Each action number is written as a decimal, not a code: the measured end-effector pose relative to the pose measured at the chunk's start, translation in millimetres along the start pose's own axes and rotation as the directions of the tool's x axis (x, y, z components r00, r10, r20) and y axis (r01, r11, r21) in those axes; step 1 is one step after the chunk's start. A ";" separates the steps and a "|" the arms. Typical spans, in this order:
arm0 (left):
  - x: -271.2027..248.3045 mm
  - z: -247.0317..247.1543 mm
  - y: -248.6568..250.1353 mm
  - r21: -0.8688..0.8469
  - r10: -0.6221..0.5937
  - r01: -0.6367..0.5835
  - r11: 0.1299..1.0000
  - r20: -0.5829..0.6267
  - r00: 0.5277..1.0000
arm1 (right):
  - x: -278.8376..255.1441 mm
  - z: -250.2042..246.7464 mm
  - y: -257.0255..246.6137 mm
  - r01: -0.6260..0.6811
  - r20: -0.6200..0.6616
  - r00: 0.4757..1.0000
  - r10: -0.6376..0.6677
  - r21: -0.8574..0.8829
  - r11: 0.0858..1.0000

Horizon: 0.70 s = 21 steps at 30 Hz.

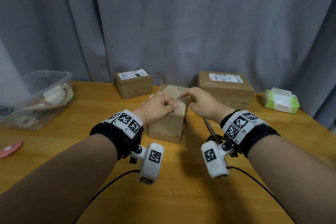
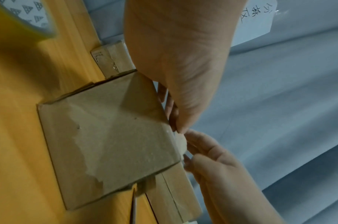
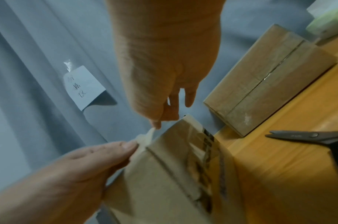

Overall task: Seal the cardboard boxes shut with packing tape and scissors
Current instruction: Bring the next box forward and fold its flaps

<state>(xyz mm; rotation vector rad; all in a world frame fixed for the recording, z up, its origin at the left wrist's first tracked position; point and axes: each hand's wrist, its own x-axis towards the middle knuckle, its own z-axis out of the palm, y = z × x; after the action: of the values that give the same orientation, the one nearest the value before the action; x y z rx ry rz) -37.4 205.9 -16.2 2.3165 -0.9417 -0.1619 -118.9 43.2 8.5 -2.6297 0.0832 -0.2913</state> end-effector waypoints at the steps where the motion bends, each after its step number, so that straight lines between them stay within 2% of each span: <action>1: 0.9 -2.5 -2.8 -0.012 0.003 -0.003 1.000 0.003 1.000 | 2.7 0.3 1.1 0.022 0.059 0.998 -0.020 -0.036 0.999; 4: 4.6 -10.3 -16.2 -0.039 0.033 -0.034 0.999 -0.022 0.999 | 14.4 3.1 7.9 0.120 0.247 0.967 -0.069 -0.199 0.973; 7: 6.9 -17.0 -29.8 -0.051 0.049 -0.051 0.997 -0.049 0.998 | 26.3 8.9 18.2 0.191 0.295 0.948 -0.115 -0.241 0.952; 12: 10.4 -23.4 -40.3 -0.018 0.039 -0.041 0.999 -0.098 0.994 | 26.1 21.8 23.2 0.151 0.169 0.979 -0.117 -0.203 0.967; 17: 9.3 -22.7 -46.4 0.070 -0.132 0.141 0.988 -0.124 0.983 | 14.8 39.3 8.0 0.059 -0.003 0.998 -0.067 -0.458 0.887; 21: 3.1 -26.4 -40.4 -0.050 -0.185 0.179 0.983 -0.146 0.972 | 12.0 50.5 -12.9 -0.063 -0.130 0.991 -0.015 -0.571 0.819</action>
<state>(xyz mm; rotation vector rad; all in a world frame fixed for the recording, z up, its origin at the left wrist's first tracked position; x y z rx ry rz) -2.6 239.4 -18.8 2.3428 -0.6465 -0.0778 -96.0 76.7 -26.4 -3.2060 0.2900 -0.4938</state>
